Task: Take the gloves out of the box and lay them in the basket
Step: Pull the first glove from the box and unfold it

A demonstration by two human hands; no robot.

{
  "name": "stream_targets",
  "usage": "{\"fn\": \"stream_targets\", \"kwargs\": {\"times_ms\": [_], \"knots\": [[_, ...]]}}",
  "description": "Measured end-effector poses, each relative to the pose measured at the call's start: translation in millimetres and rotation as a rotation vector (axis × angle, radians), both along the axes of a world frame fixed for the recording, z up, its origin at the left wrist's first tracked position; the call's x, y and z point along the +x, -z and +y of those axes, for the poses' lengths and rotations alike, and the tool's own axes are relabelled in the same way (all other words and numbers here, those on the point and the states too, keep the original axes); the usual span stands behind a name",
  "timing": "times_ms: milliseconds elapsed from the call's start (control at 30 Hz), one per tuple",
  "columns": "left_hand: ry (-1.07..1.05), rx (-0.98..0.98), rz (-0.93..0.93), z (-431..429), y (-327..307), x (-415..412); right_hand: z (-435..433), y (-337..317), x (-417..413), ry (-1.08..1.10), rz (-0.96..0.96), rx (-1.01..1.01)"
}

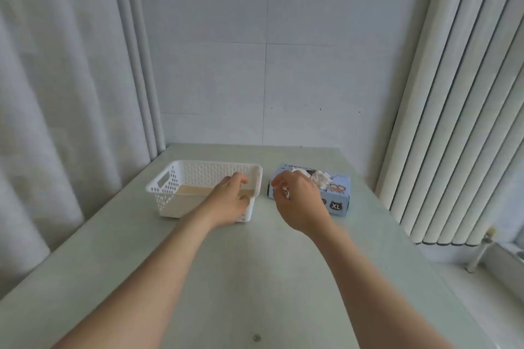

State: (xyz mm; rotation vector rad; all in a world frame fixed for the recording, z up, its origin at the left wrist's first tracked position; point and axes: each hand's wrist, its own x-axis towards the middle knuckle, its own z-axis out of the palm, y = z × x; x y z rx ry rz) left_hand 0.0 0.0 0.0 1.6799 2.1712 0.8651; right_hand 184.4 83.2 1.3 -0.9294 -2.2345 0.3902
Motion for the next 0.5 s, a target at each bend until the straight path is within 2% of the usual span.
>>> {"fn": "stream_targets", "kwargs": {"times_ms": [167,367,500], "knots": [[-0.038,0.010,0.012,21,11,-3,18,15,-10,0.054,-0.056,0.015],[-0.165,0.100,0.121,48,21,-5,54,37,-17,0.144,-0.145,0.047],[-0.269,0.152,0.181,60,25,-4,76,50,-17,0.217,-0.157,0.138]]}}
